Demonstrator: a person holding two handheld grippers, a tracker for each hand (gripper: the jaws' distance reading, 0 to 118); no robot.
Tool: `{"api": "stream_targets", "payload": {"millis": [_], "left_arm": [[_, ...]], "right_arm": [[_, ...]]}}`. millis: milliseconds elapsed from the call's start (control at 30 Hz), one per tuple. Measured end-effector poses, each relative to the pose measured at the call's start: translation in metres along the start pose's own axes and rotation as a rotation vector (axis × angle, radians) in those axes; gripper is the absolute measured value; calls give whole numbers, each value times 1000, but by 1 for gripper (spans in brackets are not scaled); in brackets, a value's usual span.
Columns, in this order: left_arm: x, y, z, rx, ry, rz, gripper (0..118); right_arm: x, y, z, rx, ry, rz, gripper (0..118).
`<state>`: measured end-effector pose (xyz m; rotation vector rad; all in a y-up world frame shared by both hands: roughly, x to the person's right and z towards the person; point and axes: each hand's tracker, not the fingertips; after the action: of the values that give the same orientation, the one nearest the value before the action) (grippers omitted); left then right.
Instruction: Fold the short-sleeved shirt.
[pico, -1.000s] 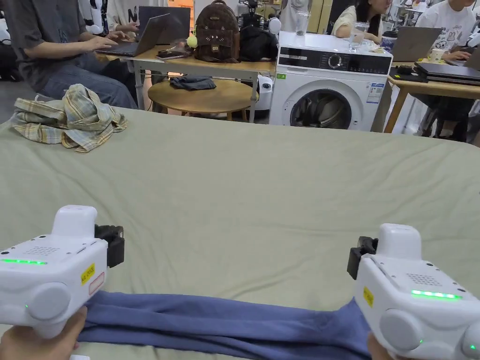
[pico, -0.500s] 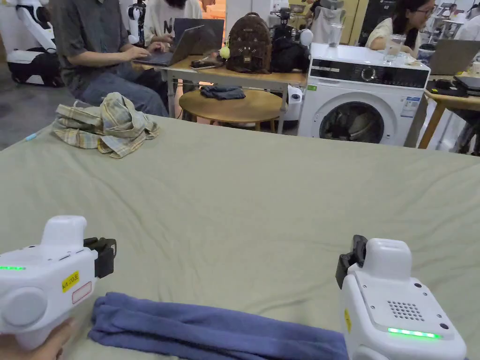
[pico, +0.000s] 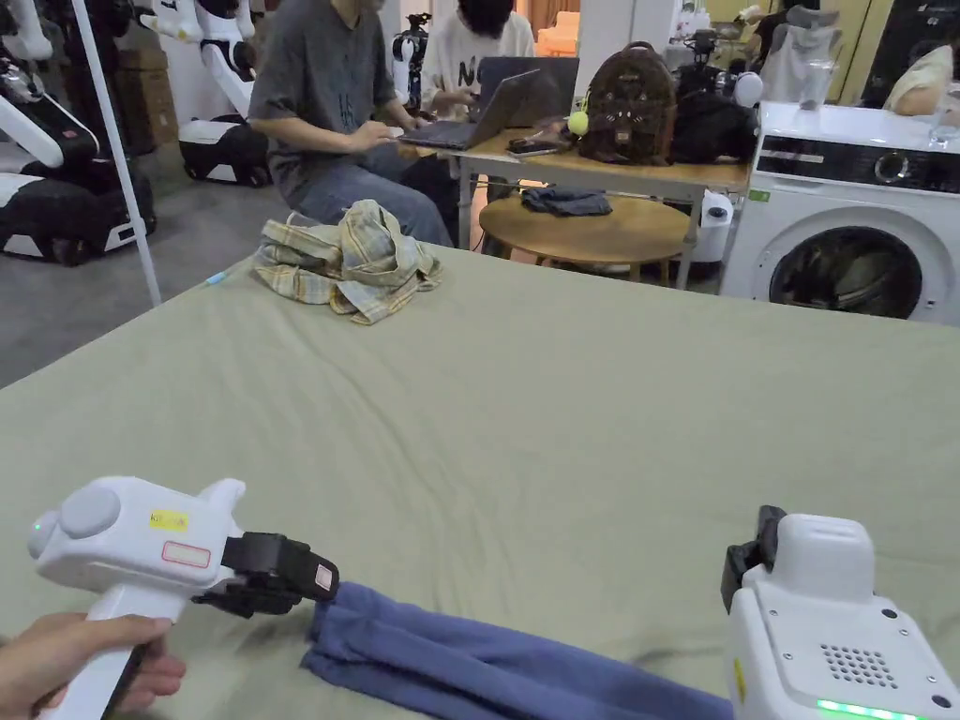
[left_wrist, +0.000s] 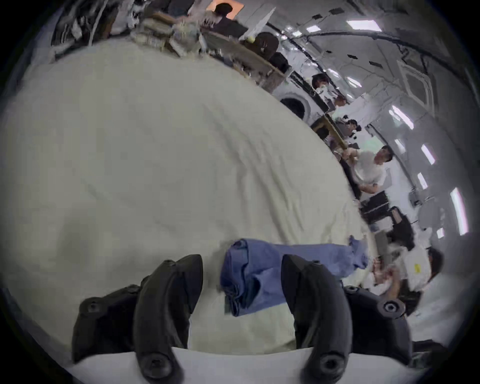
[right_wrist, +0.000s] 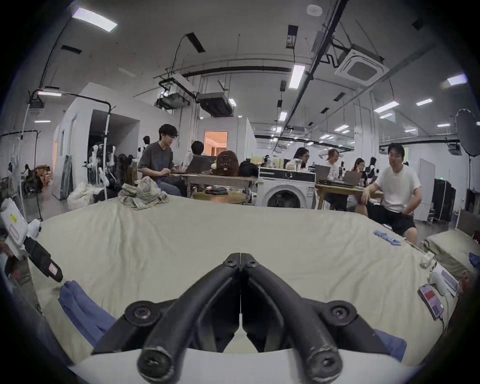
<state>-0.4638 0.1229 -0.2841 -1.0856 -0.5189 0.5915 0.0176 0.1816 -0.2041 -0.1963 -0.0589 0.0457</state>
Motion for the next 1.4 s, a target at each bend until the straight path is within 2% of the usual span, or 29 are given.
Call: {"api": "stream_targets", "payload": {"millis": [67, 167, 233, 400, 433, 467, 500, 567, 633, 900, 1200, 1400], "left_arm": [[-14, 0, -6, -74, -104, 57, 62], [-24, -5, -29, -156, -146, 93, 62], [-23, -11, -38, -113, -272, 106, 62], [-24, -17, -64, -47, -383, 159, 62], [-23, -19, -65, -37, -361, 151, 50], [-23, -19, -64, -12, -314, 159, 30], [-23, -21, -65, -20, -235, 163, 15], [-21, -27, -64, 5, -288, 190, 14], [-14, -28, -57, 28, -225, 130, 13], [2, -26, -20, 90, -214, 133, 11], [13, -18, 38, 143, -92, 145, 11], [50, -21, 41, 111, -125, 110, 11]], "right_arm": [[-2, -2, 0, -9, 10, 2, 0], [-4, -6, 2, -16, 14, 19, 0], [-3, -8, 2, -23, 19, 25, 0], [-1, -10, 3, -39, 13, 24, 0], [1, -12, 2, -43, 14, 21, 0], [1, -13, 1, -46, 13, 21, 0], [2, -14, 1, -50, 10, 22, 0], [4, -16, -1, -57, 10, 19, 0], [7, -18, -3, -70, 3, 8, 0], [29, -23, -11, -103, -27, -46, 0], [38, -18, -15, -89, -39, -51, 0], [34, -16, -20, -96, -17, -45, 0]]}}
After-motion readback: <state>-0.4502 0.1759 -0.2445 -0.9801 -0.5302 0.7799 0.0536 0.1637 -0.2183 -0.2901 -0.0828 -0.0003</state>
